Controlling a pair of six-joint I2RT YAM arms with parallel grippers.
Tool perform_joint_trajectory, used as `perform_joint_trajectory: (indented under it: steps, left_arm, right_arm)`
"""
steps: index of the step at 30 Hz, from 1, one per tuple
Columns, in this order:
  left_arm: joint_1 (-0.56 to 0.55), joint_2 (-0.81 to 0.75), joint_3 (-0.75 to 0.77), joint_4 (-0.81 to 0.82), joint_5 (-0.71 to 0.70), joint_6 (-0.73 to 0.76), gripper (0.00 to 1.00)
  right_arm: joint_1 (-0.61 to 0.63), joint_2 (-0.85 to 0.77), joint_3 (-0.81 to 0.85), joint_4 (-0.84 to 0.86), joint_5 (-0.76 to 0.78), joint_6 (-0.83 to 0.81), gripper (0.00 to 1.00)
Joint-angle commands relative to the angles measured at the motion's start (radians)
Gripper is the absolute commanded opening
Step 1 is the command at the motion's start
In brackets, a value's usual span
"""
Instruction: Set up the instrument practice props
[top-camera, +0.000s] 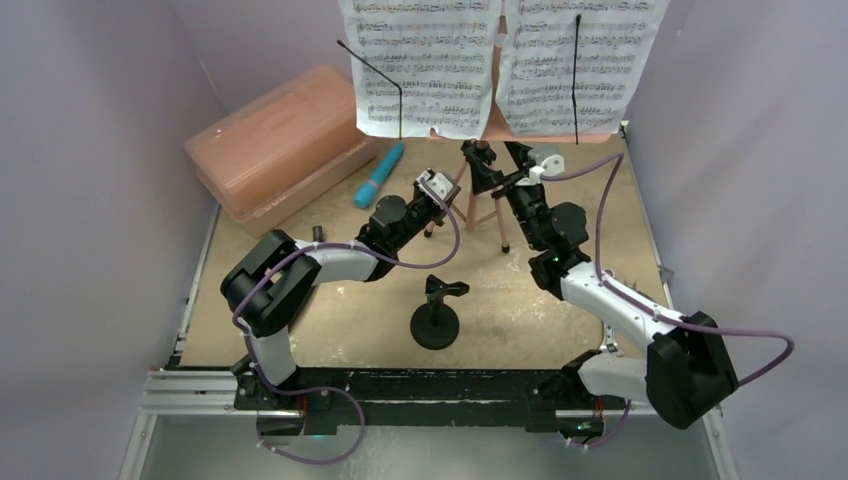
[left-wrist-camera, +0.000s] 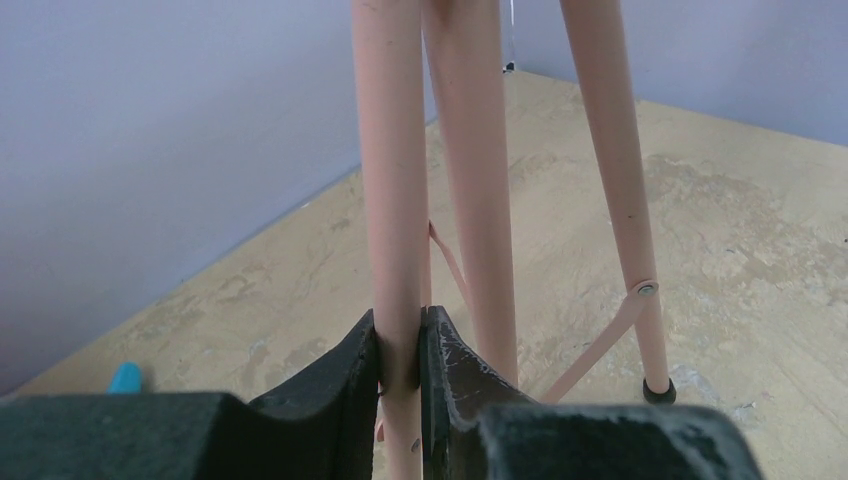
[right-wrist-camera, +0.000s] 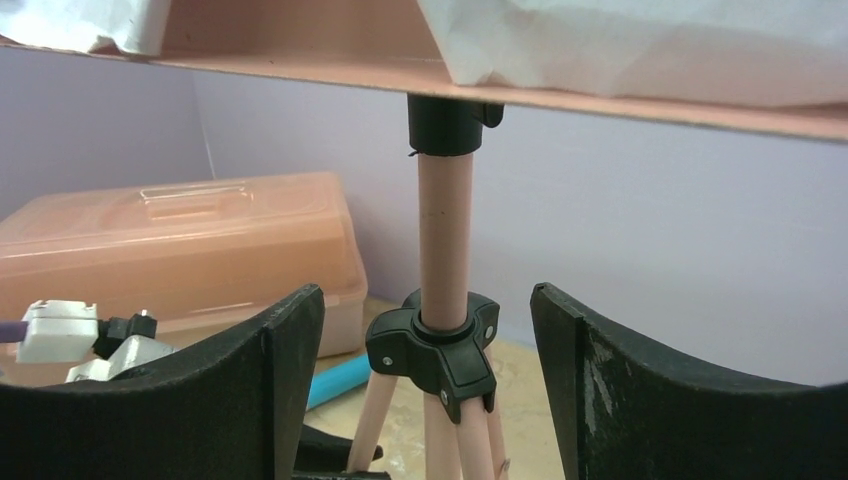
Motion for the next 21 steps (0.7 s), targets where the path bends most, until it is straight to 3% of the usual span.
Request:
perform_joint_trajectory:
  steps: [1,3,12,21]
  left_arm:
    - [0.006,-0.013,0.011,0.082,0.033,0.031,0.06]
    - [0.005,-0.016,0.009,0.083,0.045,0.037,0.0]
    - [0.006,-0.018,0.015,0.082,0.073,0.04,0.0]
    - [0.005,-0.026,0.017,0.073,0.096,0.043,0.0]
  right_arm:
    - [0.001,0.037,0.037,0.159,0.015,-0.021,0.77]
    - [0.001,0.057,0.038,0.205,0.012,-0.017,0.76]
    - [0.001,0.137,0.082,0.295,0.021,-0.018,0.71]
    - [0.001,0.198,0.144,0.294,0.004,-0.02,0.6]
